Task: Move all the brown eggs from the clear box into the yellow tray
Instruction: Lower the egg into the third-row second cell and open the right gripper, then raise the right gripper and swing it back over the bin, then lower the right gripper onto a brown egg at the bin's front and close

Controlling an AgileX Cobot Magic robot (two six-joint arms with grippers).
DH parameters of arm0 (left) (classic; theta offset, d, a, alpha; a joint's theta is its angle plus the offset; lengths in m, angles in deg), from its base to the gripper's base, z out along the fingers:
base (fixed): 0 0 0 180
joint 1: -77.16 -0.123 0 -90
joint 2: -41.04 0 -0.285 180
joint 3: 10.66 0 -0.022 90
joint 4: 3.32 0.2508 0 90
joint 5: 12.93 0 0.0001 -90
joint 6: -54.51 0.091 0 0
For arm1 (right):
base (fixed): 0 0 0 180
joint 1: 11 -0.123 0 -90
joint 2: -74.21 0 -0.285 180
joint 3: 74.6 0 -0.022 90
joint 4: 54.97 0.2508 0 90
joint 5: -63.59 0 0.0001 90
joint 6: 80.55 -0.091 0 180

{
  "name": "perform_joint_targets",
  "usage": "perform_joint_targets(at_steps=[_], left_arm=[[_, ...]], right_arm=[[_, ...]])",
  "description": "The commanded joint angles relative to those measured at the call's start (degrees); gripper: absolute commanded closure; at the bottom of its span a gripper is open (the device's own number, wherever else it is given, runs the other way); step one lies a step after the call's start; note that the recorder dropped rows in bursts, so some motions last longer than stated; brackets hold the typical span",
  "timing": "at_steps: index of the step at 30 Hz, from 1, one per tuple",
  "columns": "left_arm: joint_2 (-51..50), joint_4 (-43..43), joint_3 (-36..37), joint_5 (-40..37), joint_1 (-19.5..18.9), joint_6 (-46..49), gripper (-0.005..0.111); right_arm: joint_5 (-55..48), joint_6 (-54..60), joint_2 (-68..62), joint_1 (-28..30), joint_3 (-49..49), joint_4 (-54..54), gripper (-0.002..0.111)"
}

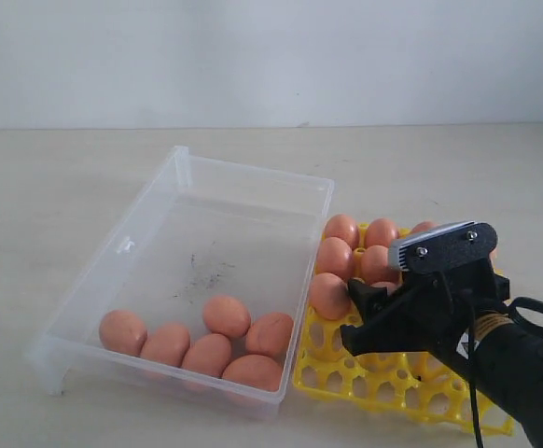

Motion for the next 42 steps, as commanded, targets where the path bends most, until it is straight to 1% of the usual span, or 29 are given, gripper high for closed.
perform_joint_targets(at_steps=[1,5,8,9,12,14,17,23,25,28,32,35,42], left_arm=[[0.15,-0.13,0.15,0.09,0.45,-0.47,0.103],[0.15,-0.13,0.15,0.09,0.45,-0.47,0.103],[0.15,-0.13,0.15,0.09,0.45,-0.47,0.103],[0.15,-0.13,0.15,0.27,0.45,-0.47,0.103],[0.15,-0.13,0.15,0.27,0.45,-0.47,0.103],[0.15,-0.13,0.15,0.27,0.45,-0.47,0.103],[0.15,-0.13,0.15,0.27,0.45,-0.47,0.103],[0.15,-0.13,0.15,0.27,0.45,-0.47,0.103],[0.15,-0.13,0.15,0.27,0.45,-0.47,0.103],[0.15,-0.13,0.15,0.27,0.45,-0.47,0.103],[0.15,-0.13,0.15,0.10,0.45,-0.47,0.103],[0.15,-0.13,0.15,-0.01,0.45,-0.47,0.103],[0.15,-0.13,0.15,-0.01,0.45,-0.47,0.103]], right_arm=[[-0.04,-0.07,4.89,0.13,-0.02,-0.89,0.050],[-4.07,-0.18,12.38,0.13,-0.02,-2.35,0.050],[-10.58,-0.29,18.14,0.13,-0.67,-7.44,0.050],[-14.77,-1.19,19.75,0.13,-1.68,-8.71,0.050],[-32.04,-5.68,24.82,0.13,-7.79,-13.79,0.050],[-45.89,-8.30,26.38,-0.40,-14.29,-17.83,0.050],[-61.27,-7.52,26.08,-2.24,-24.04,-19.01,0.050],[-80.45,-0.71,20.75,-7.59,-41.02,-18.88,0.050],[-85.04,1.48,17.40,-9.07,-45.54,-18.77,0.050],[-89.29,5.48,11.64,-10.49,-50.33,-18.06,0.050],[-92.71,10.93,5.01,-11.34,-54.93,-15.59,0.050],[-94.89,13.40,-2.84,-11.34,-59.45,-15.28,0.050],[-95.75,16.38,-10.62,-11.34,-61.88,-15.20,0.050]])
